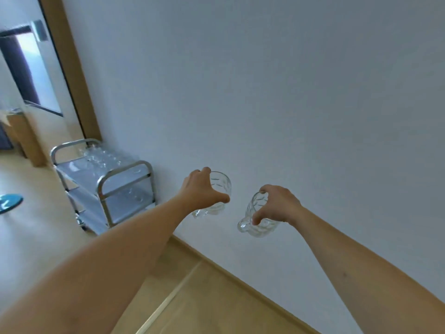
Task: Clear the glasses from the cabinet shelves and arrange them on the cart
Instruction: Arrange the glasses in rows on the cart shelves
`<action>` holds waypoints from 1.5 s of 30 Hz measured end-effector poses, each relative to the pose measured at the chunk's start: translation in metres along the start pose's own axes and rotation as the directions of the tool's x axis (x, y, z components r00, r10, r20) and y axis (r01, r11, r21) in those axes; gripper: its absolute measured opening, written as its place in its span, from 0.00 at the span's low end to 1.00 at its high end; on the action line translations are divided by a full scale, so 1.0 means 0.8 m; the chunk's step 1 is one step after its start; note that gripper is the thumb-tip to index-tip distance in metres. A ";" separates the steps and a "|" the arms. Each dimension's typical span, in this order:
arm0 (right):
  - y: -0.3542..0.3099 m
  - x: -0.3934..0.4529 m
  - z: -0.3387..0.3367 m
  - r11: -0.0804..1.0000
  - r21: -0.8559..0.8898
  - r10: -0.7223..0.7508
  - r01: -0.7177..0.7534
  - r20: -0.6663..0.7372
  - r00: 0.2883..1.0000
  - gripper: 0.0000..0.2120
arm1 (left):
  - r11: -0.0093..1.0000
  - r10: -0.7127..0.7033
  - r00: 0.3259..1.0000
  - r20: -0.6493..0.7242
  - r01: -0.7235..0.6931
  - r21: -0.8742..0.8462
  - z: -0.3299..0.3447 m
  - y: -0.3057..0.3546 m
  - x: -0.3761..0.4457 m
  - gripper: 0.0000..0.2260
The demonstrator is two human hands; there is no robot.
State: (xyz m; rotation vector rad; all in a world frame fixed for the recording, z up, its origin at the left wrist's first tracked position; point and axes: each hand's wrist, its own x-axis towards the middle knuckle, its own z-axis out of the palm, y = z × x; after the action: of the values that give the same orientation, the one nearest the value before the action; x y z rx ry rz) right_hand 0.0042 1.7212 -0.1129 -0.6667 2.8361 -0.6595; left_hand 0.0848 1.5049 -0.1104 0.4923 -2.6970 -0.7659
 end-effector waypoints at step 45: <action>-0.827 0.562 0.530 0.823 0.145 -0.539 0.549 0.506 0.674 0.49 | 0.674 -0.713 0.631 -0.306 0.737 -0.053 -0.347 -0.884 0.278 0.30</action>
State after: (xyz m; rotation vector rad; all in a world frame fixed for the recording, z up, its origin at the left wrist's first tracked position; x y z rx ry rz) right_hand -0.0360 0.8222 -0.2135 -1.4770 2.1126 -0.4178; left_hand 0.1582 0.7265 -0.2315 1.6469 -2.1818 -0.6758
